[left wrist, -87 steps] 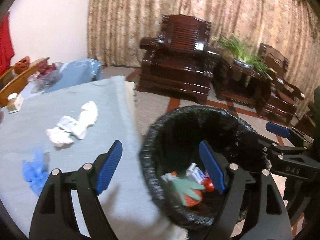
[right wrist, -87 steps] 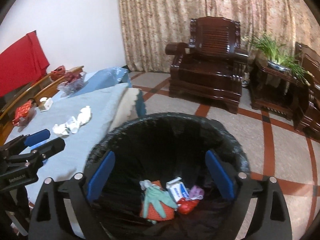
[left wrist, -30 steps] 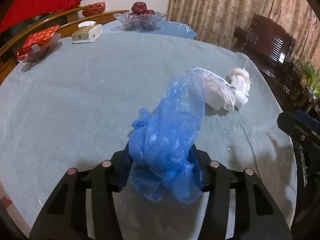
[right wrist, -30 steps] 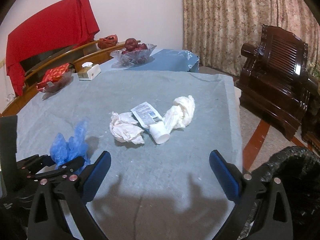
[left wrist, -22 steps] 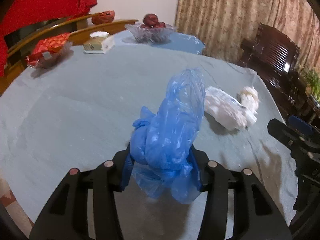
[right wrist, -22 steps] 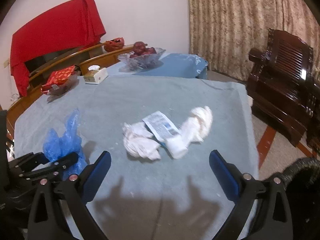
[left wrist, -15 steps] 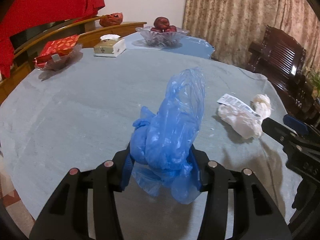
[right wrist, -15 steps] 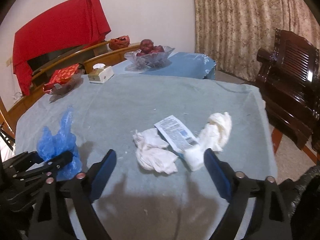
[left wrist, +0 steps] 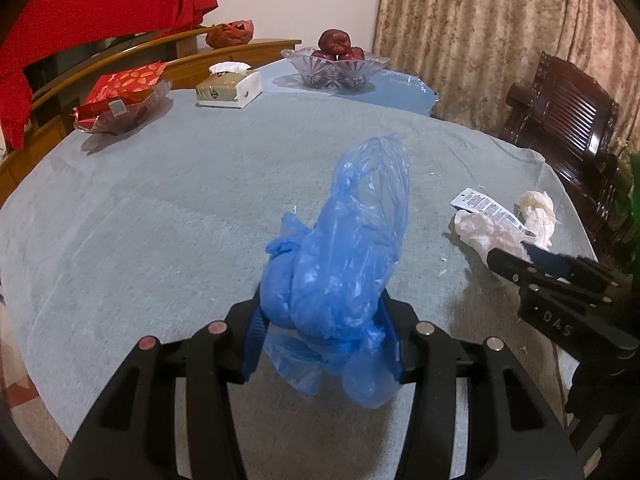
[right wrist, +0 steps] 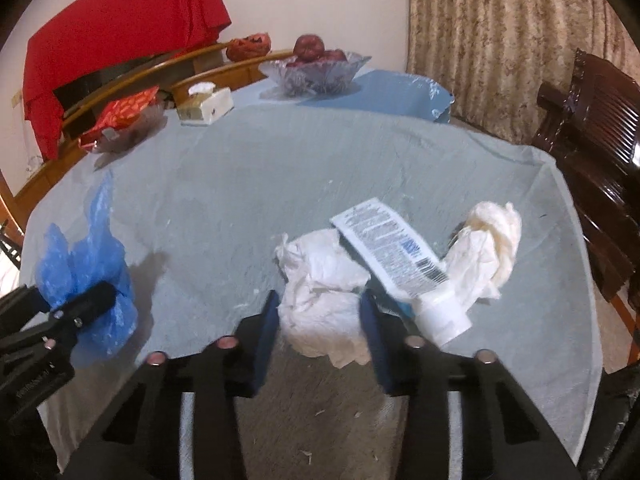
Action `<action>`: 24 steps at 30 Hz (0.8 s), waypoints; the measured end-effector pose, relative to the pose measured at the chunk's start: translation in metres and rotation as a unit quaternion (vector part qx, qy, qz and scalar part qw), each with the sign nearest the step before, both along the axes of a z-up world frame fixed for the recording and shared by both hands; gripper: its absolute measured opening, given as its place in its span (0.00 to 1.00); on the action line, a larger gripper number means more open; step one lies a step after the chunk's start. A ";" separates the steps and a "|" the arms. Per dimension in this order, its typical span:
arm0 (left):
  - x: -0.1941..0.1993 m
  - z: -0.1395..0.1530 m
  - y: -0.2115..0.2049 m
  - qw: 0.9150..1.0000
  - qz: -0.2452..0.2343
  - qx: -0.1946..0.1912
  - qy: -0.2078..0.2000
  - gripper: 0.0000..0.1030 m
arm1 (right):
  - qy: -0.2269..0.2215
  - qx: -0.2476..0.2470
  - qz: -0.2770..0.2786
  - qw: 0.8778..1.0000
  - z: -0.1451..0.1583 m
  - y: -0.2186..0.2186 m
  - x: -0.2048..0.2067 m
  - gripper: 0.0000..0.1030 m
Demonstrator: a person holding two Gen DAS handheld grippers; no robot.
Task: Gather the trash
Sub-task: 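Grasp the blue gloves with the left gripper while the right grasps the white tissue, then carry the blue gloves and tissue over the bin and open both grippers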
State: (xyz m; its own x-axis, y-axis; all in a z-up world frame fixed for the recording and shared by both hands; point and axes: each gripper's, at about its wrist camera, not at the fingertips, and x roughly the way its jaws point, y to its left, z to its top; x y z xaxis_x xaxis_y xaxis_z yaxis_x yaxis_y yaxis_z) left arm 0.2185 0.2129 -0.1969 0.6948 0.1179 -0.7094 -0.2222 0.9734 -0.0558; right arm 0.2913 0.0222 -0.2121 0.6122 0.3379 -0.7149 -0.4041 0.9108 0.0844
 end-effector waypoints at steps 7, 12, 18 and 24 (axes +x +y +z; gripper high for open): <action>-0.002 0.006 -0.004 1.000 -0.003 0.001 -0.004 0.45 | -0.001 0.010 0.007 1.000 0.007 -0.004 -0.004 0.16; -0.004 0.016 -0.012 1.000 -0.008 0.005 -0.013 0.45 | -0.016 0.025 0.003 1.000 0.026 -0.013 -0.015 0.16; -0.008 0.035 -0.030 0.999 -0.021 0.005 -0.029 0.45 | -0.038 0.043 -0.006 0.998 0.052 -0.028 -0.031 0.16; -0.018 0.056 -0.056 0.998 -0.043 0.004 -0.046 0.45 | -0.057 0.052 -0.018 0.997 0.077 -0.051 -0.048 0.16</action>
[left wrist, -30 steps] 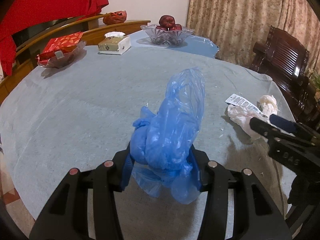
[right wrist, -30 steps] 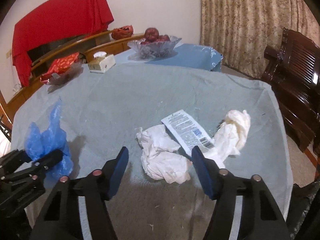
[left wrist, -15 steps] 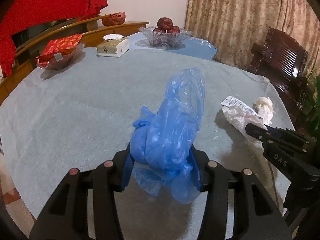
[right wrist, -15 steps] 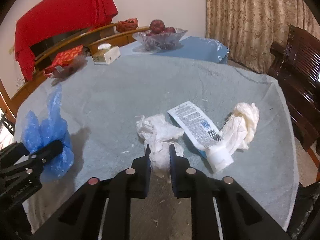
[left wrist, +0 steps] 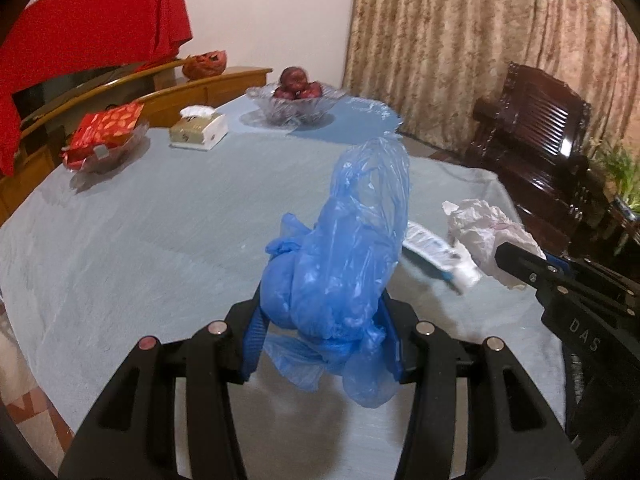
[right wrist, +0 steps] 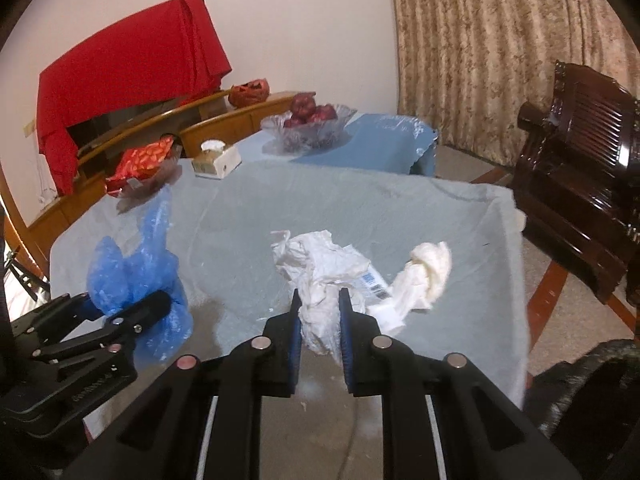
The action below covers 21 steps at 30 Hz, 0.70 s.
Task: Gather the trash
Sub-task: 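Carry the blue gloves and tissue over the bin and open both grippers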
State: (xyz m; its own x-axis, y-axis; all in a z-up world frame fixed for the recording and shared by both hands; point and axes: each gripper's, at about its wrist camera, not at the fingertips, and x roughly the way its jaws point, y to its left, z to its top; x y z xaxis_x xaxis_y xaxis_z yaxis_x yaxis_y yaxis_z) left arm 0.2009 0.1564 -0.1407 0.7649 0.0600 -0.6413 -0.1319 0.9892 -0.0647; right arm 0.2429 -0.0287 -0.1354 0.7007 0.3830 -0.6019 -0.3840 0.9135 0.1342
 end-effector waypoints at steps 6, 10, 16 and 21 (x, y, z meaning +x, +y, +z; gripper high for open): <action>-0.014 0.018 -0.032 1.000 -0.022 -0.006 -0.014 0.45 | -0.014 0.004 -0.022 1.000 0.018 -0.030 -0.020 0.16; -0.024 0.027 -0.054 0.999 -0.039 -0.008 -0.021 0.45 | -0.024 0.007 -0.041 0.999 0.029 -0.058 -0.037 0.16; -0.039 0.039 -0.097 0.997 -0.073 -0.011 -0.030 0.45 | -0.035 0.010 -0.067 0.997 0.042 -0.096 -0.061 0.16; -0.051 0.044 -0.135 0.994 -0.107 -0.012 -0.033 0.45 | -0.043 0.008 -0.092 0.995 0.051 -0.132 -0.084 0.16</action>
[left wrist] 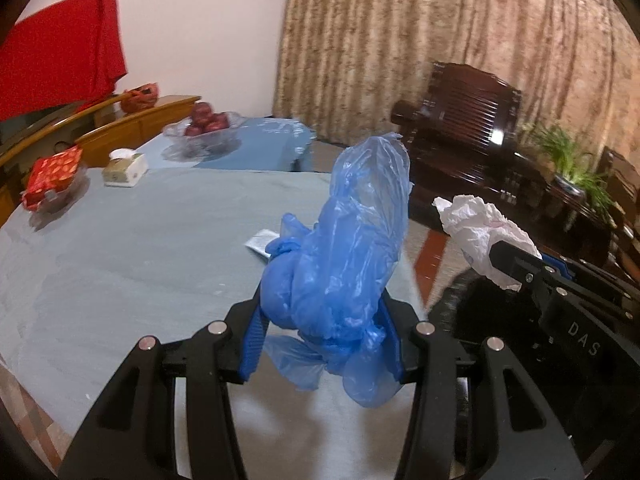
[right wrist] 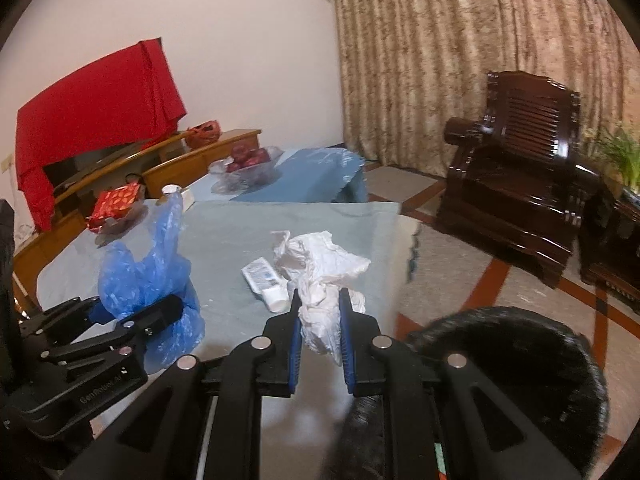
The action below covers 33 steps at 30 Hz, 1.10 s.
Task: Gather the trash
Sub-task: 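Carry the blue gloves and tissue over the bin and open both grippers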
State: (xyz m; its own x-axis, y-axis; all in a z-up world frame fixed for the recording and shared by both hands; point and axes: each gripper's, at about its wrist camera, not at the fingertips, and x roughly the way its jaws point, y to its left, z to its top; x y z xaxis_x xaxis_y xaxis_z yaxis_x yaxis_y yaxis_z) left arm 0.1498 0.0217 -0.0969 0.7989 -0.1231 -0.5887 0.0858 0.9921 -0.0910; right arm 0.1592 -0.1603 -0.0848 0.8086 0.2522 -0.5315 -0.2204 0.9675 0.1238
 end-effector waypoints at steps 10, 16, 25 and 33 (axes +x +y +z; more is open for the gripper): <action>-0.018 0.001 -0.075 0.998 -0.068 -0.003 -0.003 0.46 | -0.003 -0.002 -0.065 0.998 0.004 -0.076 -0.037 0.16; -0.023 -0.005 -0.110 0.994 -0.106 -0.004 0.003 0.46 | 0.003 -0.005 -0.098 0.995 -0.001 -0.110 -0.052 0.16; -0.017 -0.022 -0.148 0.990 -0.142 0.003 0.014 0.46 | 0.022 -0.010 -0.137 0.990 -0.017 -0.151 -0.068 0.16; -0.009 -0.039 -0.177 0.986 -0.166 0.015 0.030 0.46 | 0.040 -0.014 -0.156 0.987 -0.032 -0.175 -0.067 0.16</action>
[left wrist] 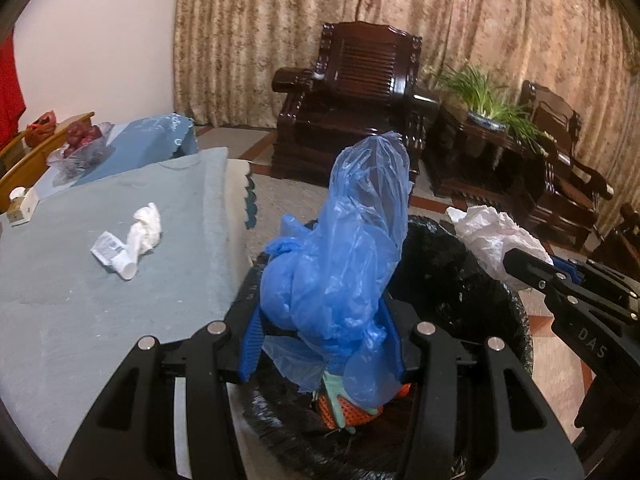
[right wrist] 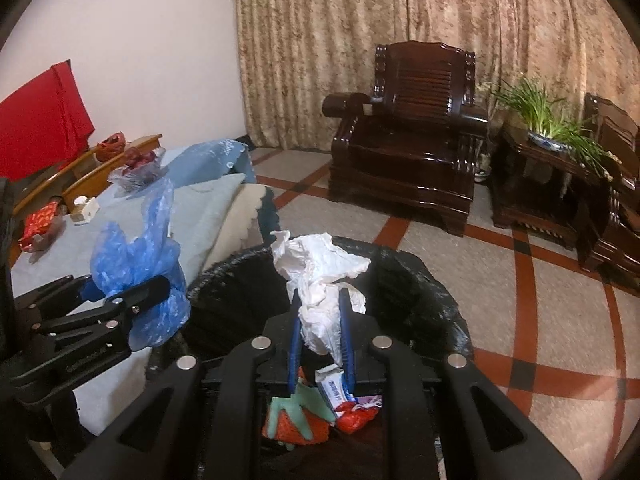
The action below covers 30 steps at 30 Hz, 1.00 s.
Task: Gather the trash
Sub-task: 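Carry the blue gloves and tissue over the bin and open both grippers, then move both tools back toward the white tube and tissue on the table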
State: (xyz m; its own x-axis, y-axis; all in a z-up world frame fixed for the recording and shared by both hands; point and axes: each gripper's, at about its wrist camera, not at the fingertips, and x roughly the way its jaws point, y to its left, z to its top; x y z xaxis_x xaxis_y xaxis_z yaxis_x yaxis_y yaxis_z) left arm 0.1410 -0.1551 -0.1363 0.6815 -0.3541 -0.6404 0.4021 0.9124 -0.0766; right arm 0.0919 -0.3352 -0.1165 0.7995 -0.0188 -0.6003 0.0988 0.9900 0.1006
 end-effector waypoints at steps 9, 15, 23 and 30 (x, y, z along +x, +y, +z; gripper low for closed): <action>0.013 -0.019 -0.029 1.000 -0.025 0.013 0.013 0.46 | 0.022 -0.002 -0.016 1.000 -0.018 -0.020 0.005 0.16; 0.018 -0.024 -0.038 0.999 -0.039 0.003 0.020 0.56 | 0.027 -0.003 -0.023 0.999 -0.025 -0.027 0.006 0.20; 0.014 -0.022 -0.025 0.998 -0.050 -0.020 0.030 0.81 | 0.030 -0.008 -0.039 0.999 -0.031 -0.033 0.003 0.66; 0.011 -0.007 0.015 1.000 -0.009 -0.026 0.014 0.85 | 0.016 -0.005 -0.048 0.999 -0.022 -0.028 -0.003 0.92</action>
State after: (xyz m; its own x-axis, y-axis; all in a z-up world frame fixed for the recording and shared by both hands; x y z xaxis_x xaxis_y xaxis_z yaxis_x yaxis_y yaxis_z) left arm 0.1518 -0.1400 -0.1434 0.6574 -0.3985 -0.6395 0.4150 0.8999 -0.1341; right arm 0.0887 -0.3628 -0.1381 0.7743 -0.1001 -0.6249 0.1960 0.9768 0.0864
